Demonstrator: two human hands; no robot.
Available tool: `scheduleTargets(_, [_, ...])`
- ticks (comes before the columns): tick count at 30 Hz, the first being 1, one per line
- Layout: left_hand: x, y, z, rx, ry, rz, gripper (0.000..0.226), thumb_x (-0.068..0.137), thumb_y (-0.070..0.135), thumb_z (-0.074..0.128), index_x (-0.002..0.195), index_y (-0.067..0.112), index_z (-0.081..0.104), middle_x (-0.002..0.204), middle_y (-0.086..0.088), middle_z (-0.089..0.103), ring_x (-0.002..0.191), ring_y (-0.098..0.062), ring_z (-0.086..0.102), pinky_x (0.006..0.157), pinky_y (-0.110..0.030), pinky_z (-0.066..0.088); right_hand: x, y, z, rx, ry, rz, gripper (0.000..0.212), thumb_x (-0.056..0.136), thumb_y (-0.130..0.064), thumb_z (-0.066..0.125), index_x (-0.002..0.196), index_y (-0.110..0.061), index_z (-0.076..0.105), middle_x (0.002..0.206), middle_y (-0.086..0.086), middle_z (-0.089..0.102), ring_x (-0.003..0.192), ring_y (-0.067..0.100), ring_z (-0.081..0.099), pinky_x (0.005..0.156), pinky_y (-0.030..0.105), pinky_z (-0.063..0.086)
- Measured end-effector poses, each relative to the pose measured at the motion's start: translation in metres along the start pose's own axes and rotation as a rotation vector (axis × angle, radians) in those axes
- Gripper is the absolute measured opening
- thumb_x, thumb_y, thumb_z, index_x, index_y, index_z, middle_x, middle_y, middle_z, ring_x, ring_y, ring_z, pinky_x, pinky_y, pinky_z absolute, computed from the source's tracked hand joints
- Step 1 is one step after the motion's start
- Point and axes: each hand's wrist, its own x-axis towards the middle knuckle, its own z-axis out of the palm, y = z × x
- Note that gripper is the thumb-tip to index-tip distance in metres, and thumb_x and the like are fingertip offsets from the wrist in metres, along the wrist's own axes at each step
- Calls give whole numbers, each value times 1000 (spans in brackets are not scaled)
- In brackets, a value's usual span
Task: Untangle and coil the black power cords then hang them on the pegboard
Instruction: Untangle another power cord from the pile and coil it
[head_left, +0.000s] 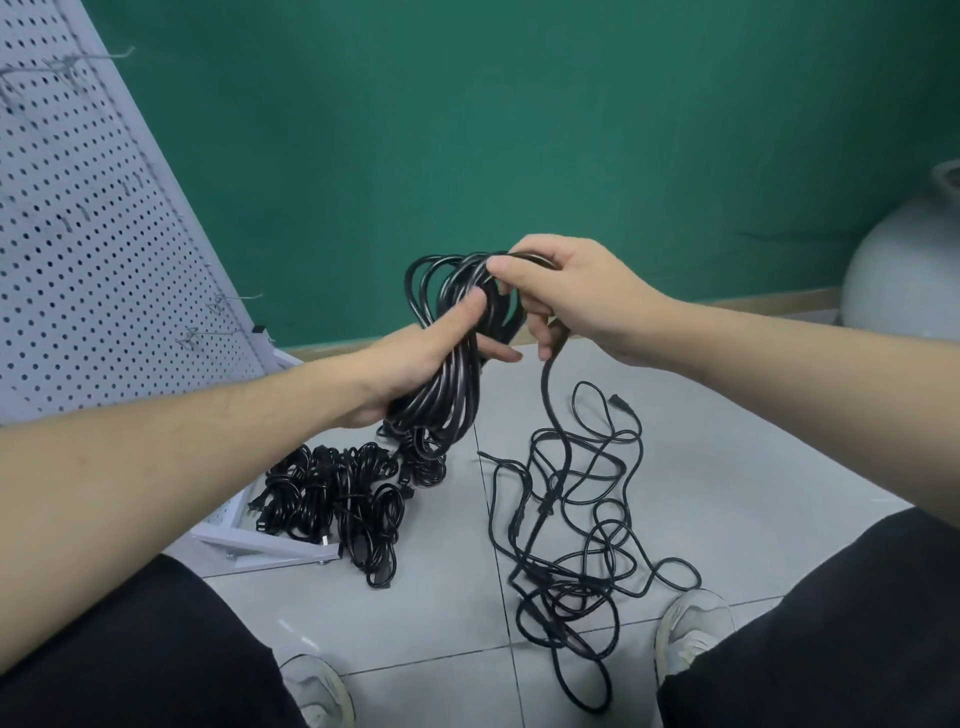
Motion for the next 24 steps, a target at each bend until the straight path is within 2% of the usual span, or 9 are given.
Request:
scheduleTargets(2, [-2, 1, 3, -1, -16, 29, 64, 62, 89, 55, 87, 37, 83, 92, 13, 69, 104, -9, 63, 102, -38, 47, 2, 0, -1, -39, 90, -4, 31, 93, -33, 71, 70, -19, 55, 52, -2, 38, 42, 19, 39, 46, 31, 47])
scheduleTargets(4, [0, 0, 4, -12, -11, 25, 42, 67, 60, 70, 81, 22, 81, 77, 8, 64, 75, -8, 61, 75, -31, 49, 3, -1, -1, -105, 148, -3, 34, 88, -38, 77, 69, -18, 55, 53, -4, 44, 43, 18, 36, 46, 28, 40])
scheduleTargets(6, [0, -1, 6, -51, 2, -9, 47, 60, 39, 74, 86, 0, 72, 76, -6, 54, 59, -16, 48, 56, -27, 41, 4, -2, 0, -43, 149, 9, 35, 90, -40, 74, 69, -19, 54, 54, -5, 39, 45, 14, 30, 44, 24, 31])
scheduleTargets(11, [2, 0, 11, -244, 114, -30, 20, 65, 23, 66, 75, 7, 65, 62, -10, 53, 47, -22, 47, 44, -22, 38, 7, 3, 3, 213, 73, 45, 28, 105, -33, 52, 88, -19, 69, 70, -8, 43, 61, 10, 35, 58, 22, 33])
scheduleTargets(14, [2, 1, 12, -286, 137, 22, 26, 55, 28, 68, 71, 9, 65, 77, -20, 56, 59, -29, 54, 57, -28, 46, 4, 2, 8, 7, 210, -2, 29, 106, -34, 48, 91, -23, 70, 93, -17, 63, 84, -8, 55, 81, 14, 39])
scheduleTargets(16, [0, 2, 14, -294, 119, 63, 28, 49, 33, 68, 65, 11, 65, 85, -18, 58, 76, -33, 54, 72, -40, 46, 2, 0, 13, -25, 269, -69, 28, 107, -29, 46, 94, -20, 69, 96, -20, 62, 83, -24, 52, 77, -1, 35])
scheduleTargets(18, [-1, 5, 17, -308, 106, 97, 28, 47, 35, 66, 62, 12, 64, 88, -18, 57, 82, -35, 52, 76, -45, 42, 3, 3, 20, 45, 302, -96, 25, 108, -31, 45, 96, -24, 65, 97, -17, 63, 87, -16, 56, 81, 4, 39])
scheduleTargets(21, [1, 4, 19, -308, 77, 151, 25, 51, 35, 64, 61, 12, 64, 81, -17, 54, 80, -35, 50, 92, -67, 46, 9, 7, 28, 241, 277, -13, 8, 107, -41, 43, 104, -35, 47, 101, -4, 65, 90, 12, 70, 83, 32, 54])
scheduleTargets(24, [2, -2, 19, -347, -46, 151, 19, 58, 30, 62, 65, 14, 67, 81, -15, 53, 85, -32, 50, 108, -71, 33, 8, 5, 27, 285, 228, 33, 10, 107, -41, 43, 115, -36, 42, 100, -1, 65, 79, 17, 74, 69, 35, 55])
